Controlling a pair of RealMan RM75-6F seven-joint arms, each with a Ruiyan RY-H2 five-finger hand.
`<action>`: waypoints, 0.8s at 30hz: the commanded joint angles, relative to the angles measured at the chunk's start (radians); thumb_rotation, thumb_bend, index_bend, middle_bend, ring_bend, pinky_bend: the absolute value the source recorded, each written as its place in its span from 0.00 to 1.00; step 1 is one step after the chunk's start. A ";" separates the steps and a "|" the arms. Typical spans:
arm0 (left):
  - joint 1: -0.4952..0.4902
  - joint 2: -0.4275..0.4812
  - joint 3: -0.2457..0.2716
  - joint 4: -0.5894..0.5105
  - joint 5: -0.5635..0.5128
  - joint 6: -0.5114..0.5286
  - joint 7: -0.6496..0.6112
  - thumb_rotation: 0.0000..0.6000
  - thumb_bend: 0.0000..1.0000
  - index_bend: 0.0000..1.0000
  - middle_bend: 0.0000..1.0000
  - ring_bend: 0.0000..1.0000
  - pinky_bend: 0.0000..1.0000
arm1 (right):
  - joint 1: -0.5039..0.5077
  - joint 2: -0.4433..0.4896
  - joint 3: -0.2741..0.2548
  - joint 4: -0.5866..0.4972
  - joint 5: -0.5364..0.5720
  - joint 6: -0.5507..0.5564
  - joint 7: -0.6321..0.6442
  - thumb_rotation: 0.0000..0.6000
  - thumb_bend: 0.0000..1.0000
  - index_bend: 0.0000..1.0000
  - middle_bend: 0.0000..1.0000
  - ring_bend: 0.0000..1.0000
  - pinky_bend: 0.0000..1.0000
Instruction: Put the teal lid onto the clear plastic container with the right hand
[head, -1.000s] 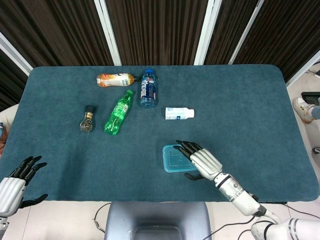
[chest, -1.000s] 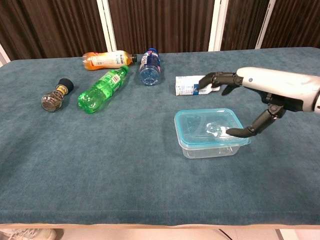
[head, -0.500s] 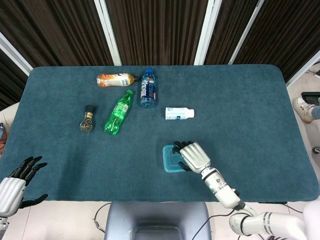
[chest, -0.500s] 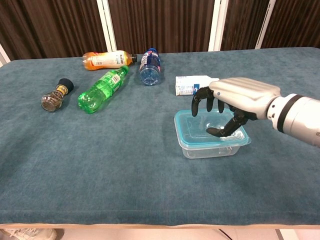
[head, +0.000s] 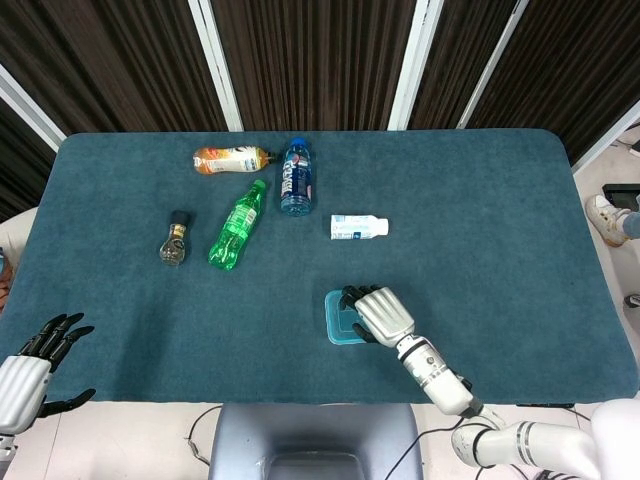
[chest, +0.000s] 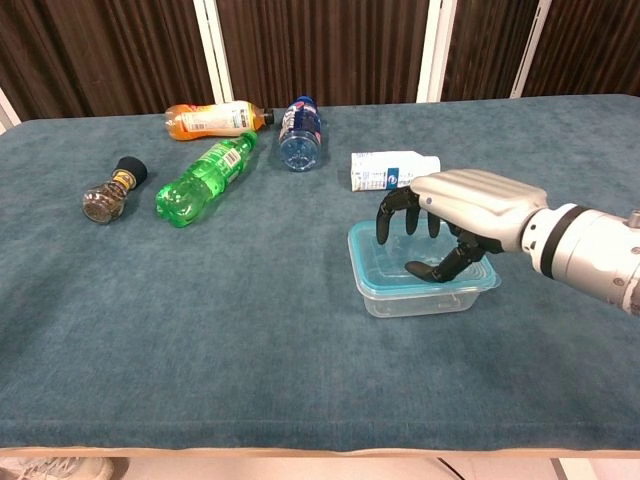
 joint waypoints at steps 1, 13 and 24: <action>0.000 0.000 0.000 0.000 0.000 0.001 -0.002 1.00 0.45 0.21 0.09 0.08 0.27 | -0.002 -0.004 -0.006 0.010 -0.005 -0.003 0.018 1.00 0.48 0.52 0.37 0.41 0.54; 0.001 -0.001 -0.001 0.002 0.000 0.003 -0.001 1.00 0.45 0.21 0.09 0.08 0.27 | -0.010 -0.002 -0.021 0.043 -0.011 -0.026 0.068 1.00 0.48 0.52 0.37 0.41 0.54; 0.001 -0.001 -0.002 0.002 -0.001 0.003 -0.003 1.00 0.45 0.21 0.09 0.08 0.27 | -0.027 0.011 -0.017 0.024 -0.086 0.056 0.106 1.00 0.48 0.50 0.37 0.38 0.54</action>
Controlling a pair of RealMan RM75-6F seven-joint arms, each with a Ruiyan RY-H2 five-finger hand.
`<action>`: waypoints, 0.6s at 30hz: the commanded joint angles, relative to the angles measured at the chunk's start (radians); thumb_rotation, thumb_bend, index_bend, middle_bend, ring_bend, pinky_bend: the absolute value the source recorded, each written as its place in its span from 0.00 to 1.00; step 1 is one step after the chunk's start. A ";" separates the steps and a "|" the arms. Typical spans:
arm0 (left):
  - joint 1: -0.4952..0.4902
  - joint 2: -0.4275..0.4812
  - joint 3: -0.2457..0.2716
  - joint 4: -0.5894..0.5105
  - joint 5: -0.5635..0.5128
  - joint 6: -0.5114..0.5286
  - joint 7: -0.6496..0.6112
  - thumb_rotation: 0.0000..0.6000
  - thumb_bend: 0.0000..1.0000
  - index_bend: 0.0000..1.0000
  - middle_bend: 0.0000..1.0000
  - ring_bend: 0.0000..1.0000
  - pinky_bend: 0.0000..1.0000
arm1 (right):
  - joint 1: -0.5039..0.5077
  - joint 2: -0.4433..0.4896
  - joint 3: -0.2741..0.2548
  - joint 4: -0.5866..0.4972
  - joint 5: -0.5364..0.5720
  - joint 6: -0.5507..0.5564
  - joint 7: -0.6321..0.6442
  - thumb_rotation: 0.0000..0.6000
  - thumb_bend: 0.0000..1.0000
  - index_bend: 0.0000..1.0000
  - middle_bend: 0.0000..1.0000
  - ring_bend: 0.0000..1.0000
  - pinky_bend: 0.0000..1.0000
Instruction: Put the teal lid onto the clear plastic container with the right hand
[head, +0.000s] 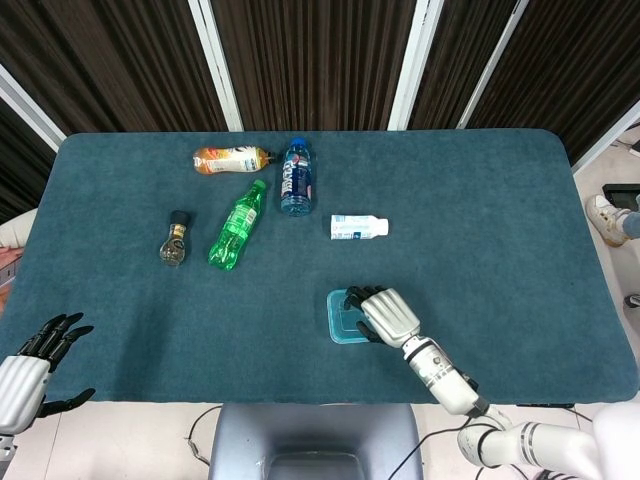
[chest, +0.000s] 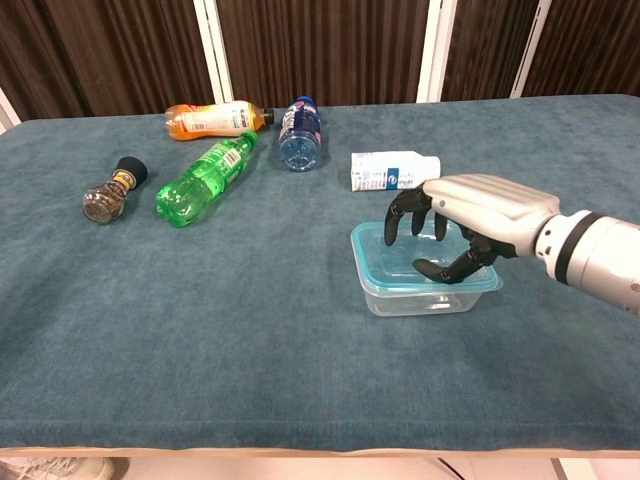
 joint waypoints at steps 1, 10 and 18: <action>0.000 0.000 0.000 0.000 0.000 0.000 0.000 1.00 0.45 0.21 0.09 0.08 0.27 | -0.011 0.005 0.000 -0.012 -0.046 0.051 0.010 1.00 0.48 0.50 0.37 0.38 0.54; -0.002 0.000 -0.001 -0.002 -0.004 -0.006 0.003 1.00 0.45 0.21 0.09 0.08 0.27 | -0.028 0.041 -0.030 -0.060 -0.145 0.117 0.056 1.00 0.48 0.50 0.37 0.38 0.54; -0.003 0.000 -0.001 -0.003 -0.005 -0.008 0.005 1.00 0.45 0.21 0.09 0.08 0.27 | -0.001 0.117 -0.092 -0.133 -0.189 0.015 0.156 1.00 0.48 0.47 0.37 0.38 0.53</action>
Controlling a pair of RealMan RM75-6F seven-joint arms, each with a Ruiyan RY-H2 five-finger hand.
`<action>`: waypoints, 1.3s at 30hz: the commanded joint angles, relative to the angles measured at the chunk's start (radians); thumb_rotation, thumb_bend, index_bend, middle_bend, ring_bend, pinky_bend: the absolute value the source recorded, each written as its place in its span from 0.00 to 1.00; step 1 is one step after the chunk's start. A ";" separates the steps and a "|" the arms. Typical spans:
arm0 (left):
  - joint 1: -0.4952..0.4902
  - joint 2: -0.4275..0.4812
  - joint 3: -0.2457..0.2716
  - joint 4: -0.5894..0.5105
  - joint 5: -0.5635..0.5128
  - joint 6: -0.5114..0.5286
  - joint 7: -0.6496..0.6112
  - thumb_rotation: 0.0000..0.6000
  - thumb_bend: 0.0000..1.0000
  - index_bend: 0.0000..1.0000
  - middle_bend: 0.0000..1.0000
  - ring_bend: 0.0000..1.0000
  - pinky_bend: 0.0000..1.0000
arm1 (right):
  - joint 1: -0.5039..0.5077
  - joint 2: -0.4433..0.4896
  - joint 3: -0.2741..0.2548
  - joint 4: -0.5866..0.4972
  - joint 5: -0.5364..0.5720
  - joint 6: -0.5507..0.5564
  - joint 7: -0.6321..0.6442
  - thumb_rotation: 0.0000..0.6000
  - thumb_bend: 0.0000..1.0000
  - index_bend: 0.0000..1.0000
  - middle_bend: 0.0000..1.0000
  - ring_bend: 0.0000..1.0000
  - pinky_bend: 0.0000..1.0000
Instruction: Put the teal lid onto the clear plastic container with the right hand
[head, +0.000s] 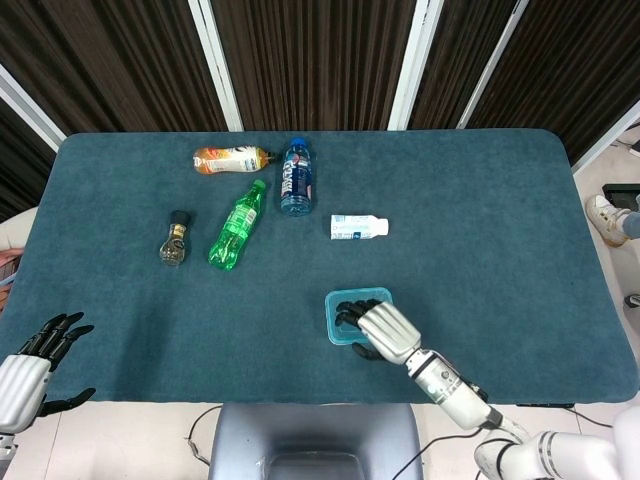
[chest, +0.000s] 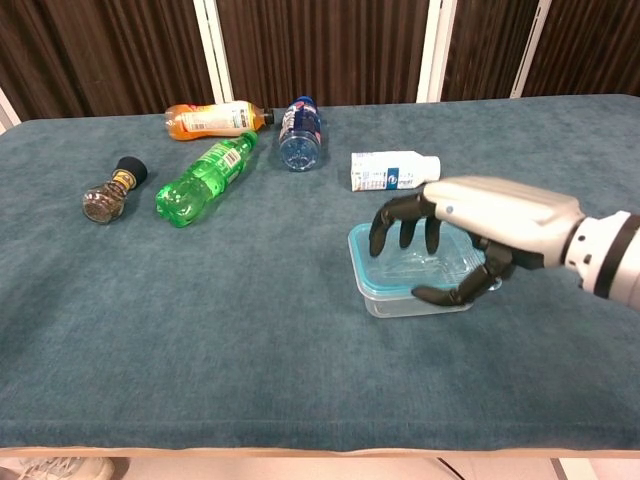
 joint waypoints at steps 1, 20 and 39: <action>0.000 0.000 0.000 0.000 0.000 0.000 0.000 1.00 0.45 0.21 0.09 0.08 0.27 | 0.010 0.016 -0.024 -0.016 -0.028 -0.019 0.023 1.00 0.48 0.46 0.37 0.38 0.53; 0.002 0.001 0.001 0.002 0.003 0.005 -0.007 1.00 0.45 0.21 0.09 0.08 0.27 | 0.016 -0.013 -0.031 0.021 -0.049 -0.039 0.051 1.00 0.48 0.45 0.37 0.37 0.53; 0.004 0.001 0.000 0.005 0.005 0.012 -0.014 1.00 0.45 0.21 0.09 0.08 0.27 | 0.016 -0.034 -0.043 0.073 -0.057 -0.049 0.095 1.00 0.48 0.45 0.37 0.37 0.53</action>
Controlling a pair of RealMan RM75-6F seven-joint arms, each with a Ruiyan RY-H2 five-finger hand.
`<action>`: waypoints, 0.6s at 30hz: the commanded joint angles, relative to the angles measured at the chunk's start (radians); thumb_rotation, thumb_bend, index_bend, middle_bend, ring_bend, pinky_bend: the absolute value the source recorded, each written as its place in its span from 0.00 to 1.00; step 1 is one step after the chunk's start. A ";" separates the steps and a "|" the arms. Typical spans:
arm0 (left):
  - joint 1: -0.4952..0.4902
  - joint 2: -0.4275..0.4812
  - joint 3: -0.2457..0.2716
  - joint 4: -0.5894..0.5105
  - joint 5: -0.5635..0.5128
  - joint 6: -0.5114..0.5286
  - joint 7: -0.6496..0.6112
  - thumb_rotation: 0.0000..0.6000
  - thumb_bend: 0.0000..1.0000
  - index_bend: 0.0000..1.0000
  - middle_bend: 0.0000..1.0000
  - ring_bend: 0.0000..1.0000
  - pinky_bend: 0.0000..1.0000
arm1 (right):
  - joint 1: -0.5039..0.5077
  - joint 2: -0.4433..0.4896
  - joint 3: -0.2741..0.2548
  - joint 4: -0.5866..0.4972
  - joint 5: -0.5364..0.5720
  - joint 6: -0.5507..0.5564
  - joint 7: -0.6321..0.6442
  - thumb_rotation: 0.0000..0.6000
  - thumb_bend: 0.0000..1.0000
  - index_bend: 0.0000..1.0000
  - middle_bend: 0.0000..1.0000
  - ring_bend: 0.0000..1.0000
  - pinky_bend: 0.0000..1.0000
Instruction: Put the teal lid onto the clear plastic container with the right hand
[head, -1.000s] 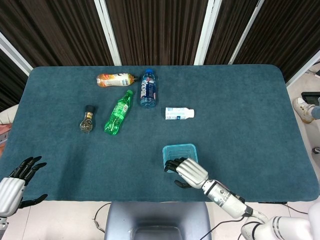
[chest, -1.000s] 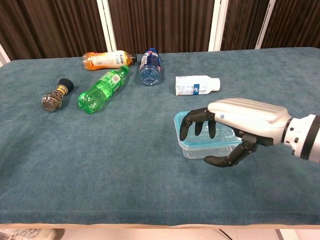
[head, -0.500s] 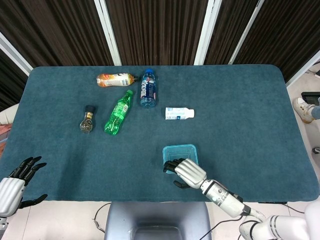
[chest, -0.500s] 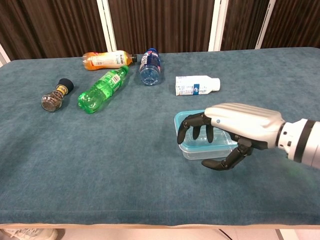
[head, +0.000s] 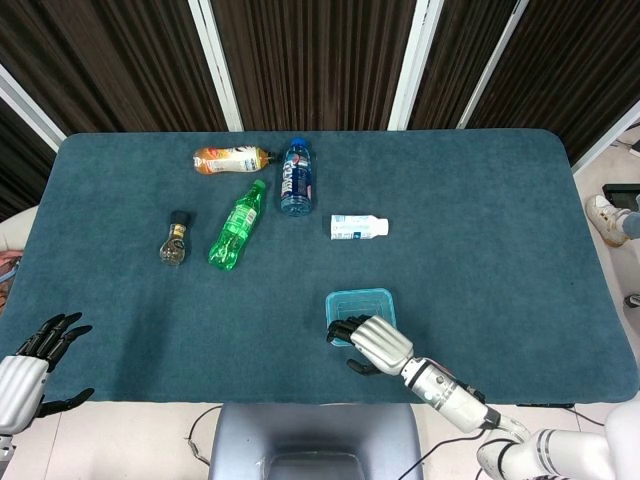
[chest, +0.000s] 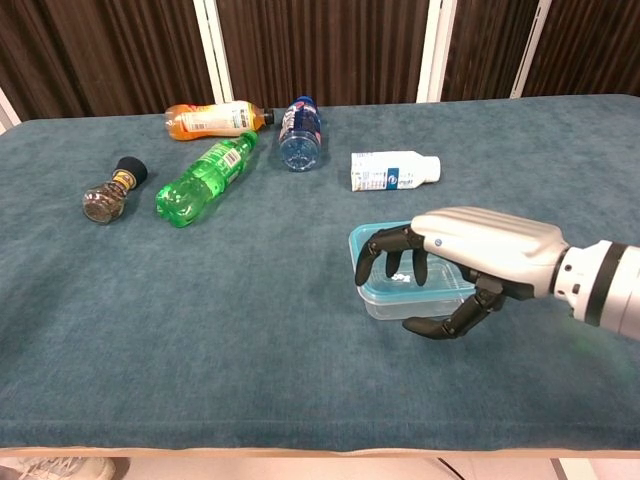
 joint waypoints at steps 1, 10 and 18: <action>0.000 0.000 0.000 0.000 0.000 0.001 0.000 1.00 0.45 0.21 0.09 0.08 0.27 | 0.000 -0.002 -0.003 0.006 -0.003 -0.002 0.004 1.00 0.48 0.45 0.37 0.37 0.53; 0.001 0.001 0.000 0.001 0.001 0.003 -0.004 1.00 0.45 0.21 0.10 0.08 0.27 | -0.002 -0.011 -0.007 0.028 0.001 -0.009 0.012 1.00 0.48 0.45 0.37 0.37 0.53; 0.002 0.001 -0.001 0.001 0.001 0.005 -0.006 1.00 0.45 0.21 0.10 0.08 0.27 | -0.001 -0.018 -0.011 0.045 0.002 -0.017 0.028 1.00 0.48 0.45 0.37 0.37 0.53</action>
